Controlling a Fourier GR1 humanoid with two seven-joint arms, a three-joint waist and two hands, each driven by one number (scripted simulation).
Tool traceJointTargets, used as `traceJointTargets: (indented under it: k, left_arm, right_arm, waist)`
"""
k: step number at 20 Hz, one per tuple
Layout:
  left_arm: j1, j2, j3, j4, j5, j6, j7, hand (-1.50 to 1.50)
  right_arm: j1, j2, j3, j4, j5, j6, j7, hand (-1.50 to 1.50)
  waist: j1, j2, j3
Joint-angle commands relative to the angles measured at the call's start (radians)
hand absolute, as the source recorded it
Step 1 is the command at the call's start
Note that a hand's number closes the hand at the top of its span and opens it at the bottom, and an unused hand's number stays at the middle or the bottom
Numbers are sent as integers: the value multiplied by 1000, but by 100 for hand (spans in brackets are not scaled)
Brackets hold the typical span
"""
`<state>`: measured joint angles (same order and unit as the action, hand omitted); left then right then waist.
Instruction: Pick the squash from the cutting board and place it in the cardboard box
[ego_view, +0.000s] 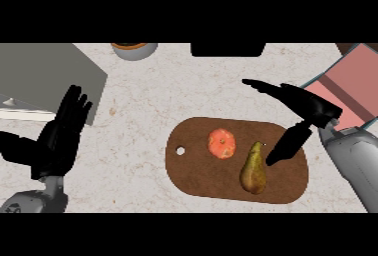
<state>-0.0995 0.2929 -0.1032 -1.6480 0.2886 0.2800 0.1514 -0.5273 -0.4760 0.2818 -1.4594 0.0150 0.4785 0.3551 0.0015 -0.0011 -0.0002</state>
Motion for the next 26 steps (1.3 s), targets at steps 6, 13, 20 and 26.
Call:
traceJointTargets:
  k: [6, 13, 20, 26]
  left_arm:
    - [18, -50, 36, 17, -52, -41, -12, 0]
    - [30, -98, 38, 30, -84, -72, -31, 0]
    - [10, -64, 102, -56, -87, -101, 89, 0]
    - [-22, -107, 119, 41, -107, -115, 18, 0]
  right_arm:
    - [46, 155, -15, -36, 125, 6, 80, -150]
    - [14, 195, -75, 96, 232, 18, -45, -150]
    - [134, 241, -66, 24, 299, 41, -51, -150]
    - [113, 310, -29, 65, 421, -23, -50, -150]
  waist:
    - [1, 1, 0]
    - [3, 2, 0]
    - [1, 0, 0]
    - [-2, 1, 0]
